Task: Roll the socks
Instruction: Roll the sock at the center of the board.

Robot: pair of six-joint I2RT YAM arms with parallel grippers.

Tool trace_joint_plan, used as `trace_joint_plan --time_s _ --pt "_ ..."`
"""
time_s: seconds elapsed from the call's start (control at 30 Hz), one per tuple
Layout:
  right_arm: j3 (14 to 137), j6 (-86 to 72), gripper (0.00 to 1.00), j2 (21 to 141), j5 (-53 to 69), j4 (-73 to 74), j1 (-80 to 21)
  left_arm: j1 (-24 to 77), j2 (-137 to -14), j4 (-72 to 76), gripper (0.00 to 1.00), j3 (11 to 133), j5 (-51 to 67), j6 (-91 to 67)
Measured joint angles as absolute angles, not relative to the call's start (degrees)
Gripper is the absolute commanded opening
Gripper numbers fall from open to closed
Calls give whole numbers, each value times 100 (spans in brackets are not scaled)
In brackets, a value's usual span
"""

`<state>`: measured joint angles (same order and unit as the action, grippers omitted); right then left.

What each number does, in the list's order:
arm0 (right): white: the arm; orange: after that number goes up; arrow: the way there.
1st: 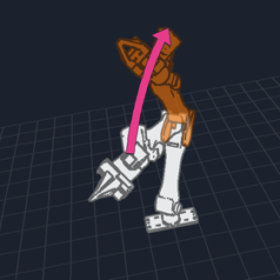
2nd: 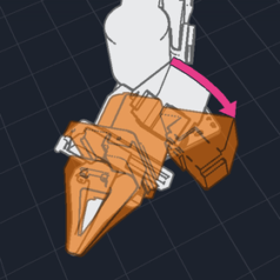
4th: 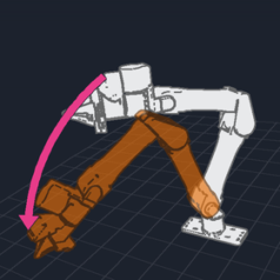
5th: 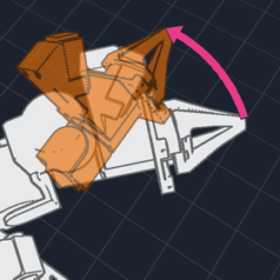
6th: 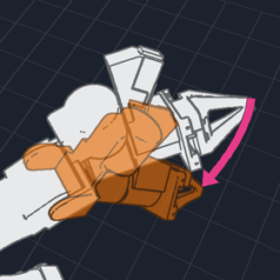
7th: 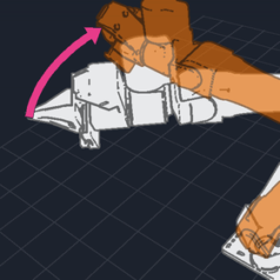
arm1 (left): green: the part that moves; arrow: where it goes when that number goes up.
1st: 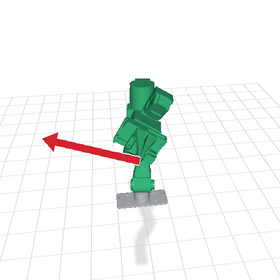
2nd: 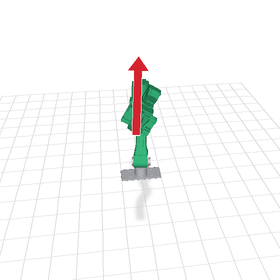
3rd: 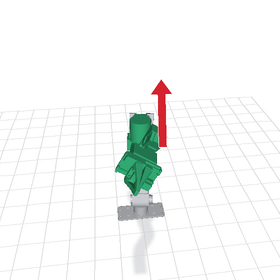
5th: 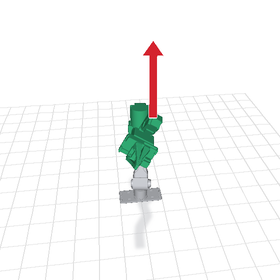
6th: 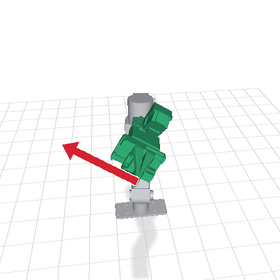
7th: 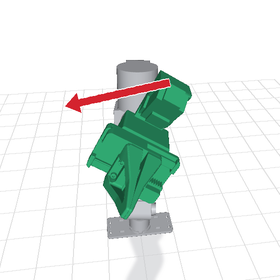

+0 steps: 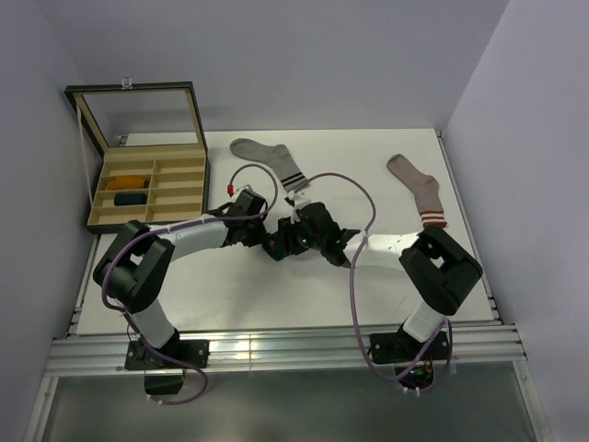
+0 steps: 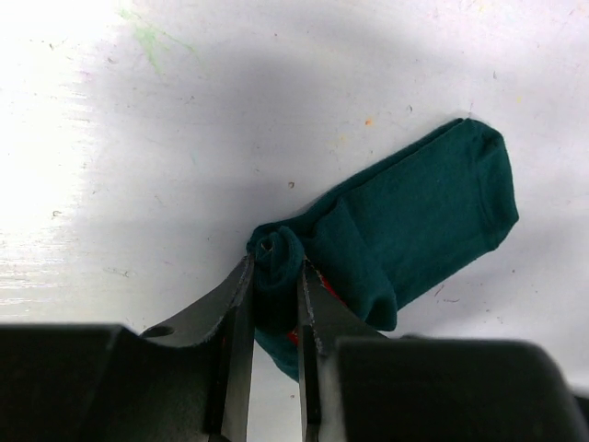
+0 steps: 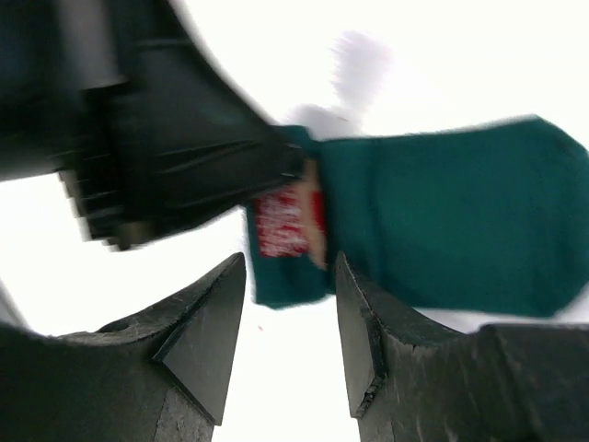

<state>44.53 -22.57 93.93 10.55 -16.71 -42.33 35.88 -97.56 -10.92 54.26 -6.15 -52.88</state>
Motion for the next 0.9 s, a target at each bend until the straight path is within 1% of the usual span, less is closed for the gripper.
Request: trace_joint_plan --time_s 0.2,0.4,0.5,0.53,0.57,0.63,0.67,0.7,0.77,0.8,0.87,0.9 --pt "4453 -1605 51 9404 -169 -1850 -5151 3594 -9907 -1382 12 5686 -593 -5124" --pt "4508 -1223 49 9760 -858 -1999 -5468 3594 -9950 -1476 13 5767 -578 -5057" --pt "4567 -1107 47 9963 -1114 -1992 -5561 3594 -9994 -1527 16 5830 -554 -5019" --pt "4602 -1081 47 10022 -1205 -1990 -5596 3592 -10005 -1542 18 5848 -537 -5013" --pt "4648 -1063 44 10077 -1282 -1977 -5623 3588 -10012 -1553 20 5854 -532 -5009" --pt "4689 -1048 29 10127 -1396 -1955 -5651 3581 -10014 -1555 27 5865 -523 -4998" --pt "4689 -1039 16 10130 -1424 -1955 -5664 3579 -10014 -1555 32 5865 -523 -4993" --pt "4689 -1024 12 10127 -1446 -1957 -5673 3579 -10014 -1551 41 5865 -523 -4989" --pt "4689 -1048 5 10119 -1459 -1959 -5675 3573 -10014 -1546 52 5863 -523 -4956" --pt "4689 -1059 0 10112 -1439 -1951 -5673 3573 -10014 -1549 61 5861 -523 -4956" --pt "4689 -1083 0 10099 -1284 -1931 -5610 3570 -10012 -1542 68 5837 -521 -4956" --pt "4689 -1120 0 10092 -1105 -1929 -5544 3570 -9996 -1511 76 5813 -521 -4974"
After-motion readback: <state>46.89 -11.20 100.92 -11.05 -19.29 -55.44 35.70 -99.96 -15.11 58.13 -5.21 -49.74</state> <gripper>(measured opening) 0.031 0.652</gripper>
